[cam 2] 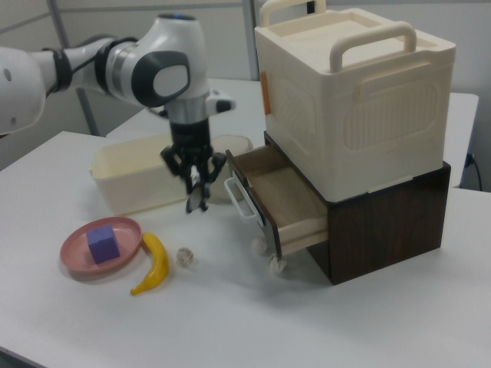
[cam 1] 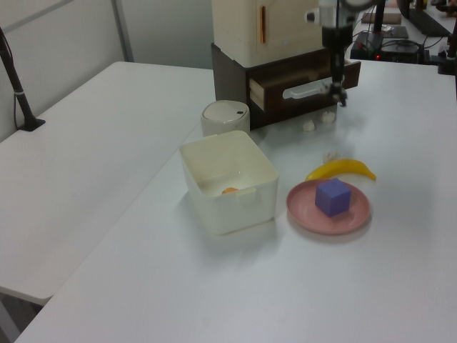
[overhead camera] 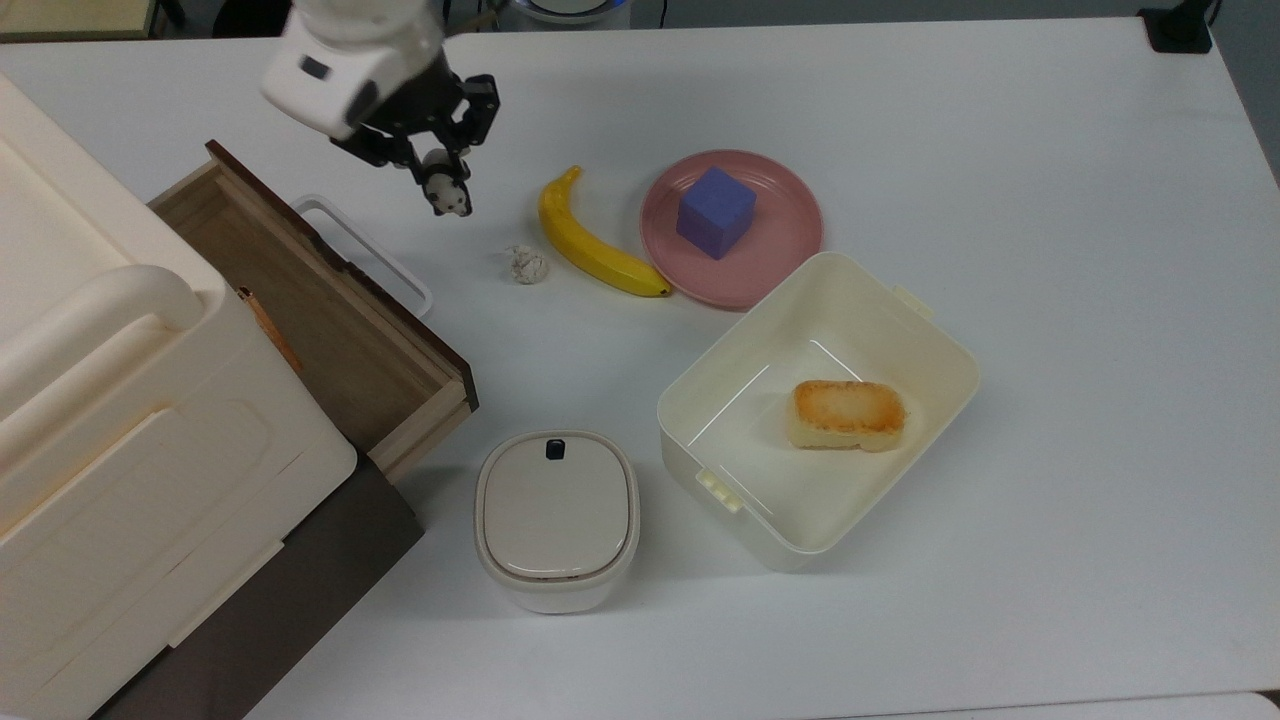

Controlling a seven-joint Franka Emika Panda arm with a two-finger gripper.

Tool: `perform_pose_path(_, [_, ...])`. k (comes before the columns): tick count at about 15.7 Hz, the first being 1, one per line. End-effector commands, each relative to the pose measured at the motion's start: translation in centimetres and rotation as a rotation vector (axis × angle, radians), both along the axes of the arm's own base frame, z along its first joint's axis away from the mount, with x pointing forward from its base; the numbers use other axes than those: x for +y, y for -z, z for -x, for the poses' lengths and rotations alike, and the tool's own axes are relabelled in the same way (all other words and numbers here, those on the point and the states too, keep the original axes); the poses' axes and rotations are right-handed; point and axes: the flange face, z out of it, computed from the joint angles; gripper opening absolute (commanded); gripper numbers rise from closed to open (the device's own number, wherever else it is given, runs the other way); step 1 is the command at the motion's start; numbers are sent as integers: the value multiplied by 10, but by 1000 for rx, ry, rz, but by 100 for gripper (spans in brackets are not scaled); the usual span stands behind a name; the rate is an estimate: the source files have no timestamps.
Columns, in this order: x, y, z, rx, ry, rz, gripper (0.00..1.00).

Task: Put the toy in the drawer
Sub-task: 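Carry the panda toy over the open drawer and lower it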

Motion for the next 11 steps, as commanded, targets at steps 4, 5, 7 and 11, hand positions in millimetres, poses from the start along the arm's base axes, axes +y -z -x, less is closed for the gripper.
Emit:
perform_pose_path(4, [-61, -46, -24, -351, 454, -122, 0])
perform_pose_path(5, [-65, -49, -27, -383, 483, -122, 0])
perform_pose_path(7, [-80, -49, -28, -425, 522, -117, 0])
perform_pose_path(11, [-106, -38, -28, -439, 560, -110, 33])
